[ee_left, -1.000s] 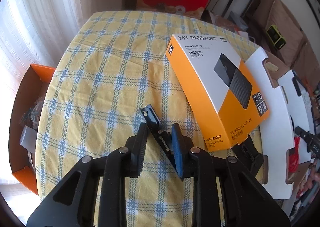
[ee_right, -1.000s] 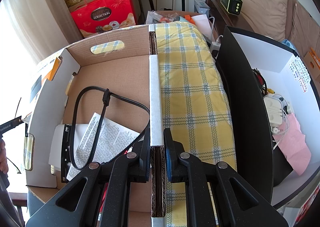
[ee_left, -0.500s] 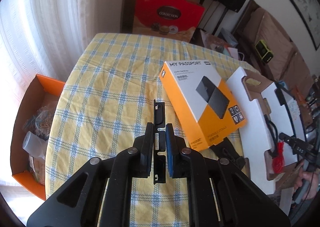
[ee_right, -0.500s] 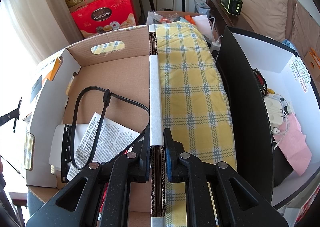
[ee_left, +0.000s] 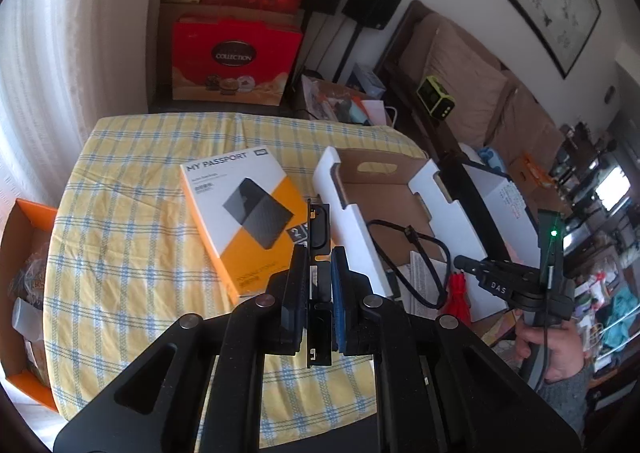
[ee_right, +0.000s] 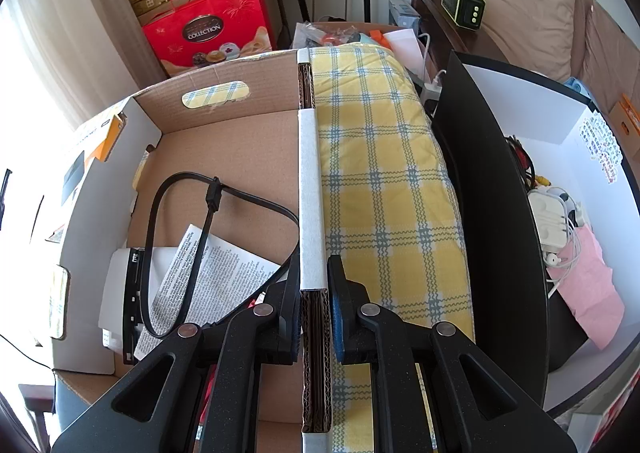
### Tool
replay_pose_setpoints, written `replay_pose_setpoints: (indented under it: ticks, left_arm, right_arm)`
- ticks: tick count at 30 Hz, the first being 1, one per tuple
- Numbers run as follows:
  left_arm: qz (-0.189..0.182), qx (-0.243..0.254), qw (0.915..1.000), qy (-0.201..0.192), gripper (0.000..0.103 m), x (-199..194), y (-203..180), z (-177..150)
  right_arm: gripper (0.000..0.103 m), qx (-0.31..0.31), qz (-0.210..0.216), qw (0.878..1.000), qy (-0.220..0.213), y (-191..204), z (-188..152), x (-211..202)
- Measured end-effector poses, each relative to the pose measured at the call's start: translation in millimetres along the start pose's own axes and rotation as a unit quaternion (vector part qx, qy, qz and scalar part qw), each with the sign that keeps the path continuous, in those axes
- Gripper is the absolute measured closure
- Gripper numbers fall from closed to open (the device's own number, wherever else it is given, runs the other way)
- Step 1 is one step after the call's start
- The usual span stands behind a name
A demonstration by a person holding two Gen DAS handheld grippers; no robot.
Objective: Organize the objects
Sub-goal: 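Lift the black bracket into the cardboard box and open the left tool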
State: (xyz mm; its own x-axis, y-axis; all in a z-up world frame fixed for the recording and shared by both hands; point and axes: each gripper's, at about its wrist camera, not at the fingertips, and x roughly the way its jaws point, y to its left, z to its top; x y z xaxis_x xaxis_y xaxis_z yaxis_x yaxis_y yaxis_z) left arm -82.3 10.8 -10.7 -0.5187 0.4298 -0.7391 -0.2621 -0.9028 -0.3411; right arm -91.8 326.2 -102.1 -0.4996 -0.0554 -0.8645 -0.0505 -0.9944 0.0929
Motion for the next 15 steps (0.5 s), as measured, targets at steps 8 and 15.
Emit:
replay_pose_setpoints:
  ticks: [8,15]
  left_arm:
    - [-0.022,0.045,0.9982,0.033,0.092,36.5,-60.3,-14.0]
    - [-0.013,0.029,0.9983,0.049,0.092,64.0,-72.1,-22.9]
  right_arm:
    - [0.093,0.002,0.0,1.0,0.0,0.9,-0.1,-0.2]
    - [0.092,0.005,0.002,1.0,0.001,0.9,-0.5,0.5]
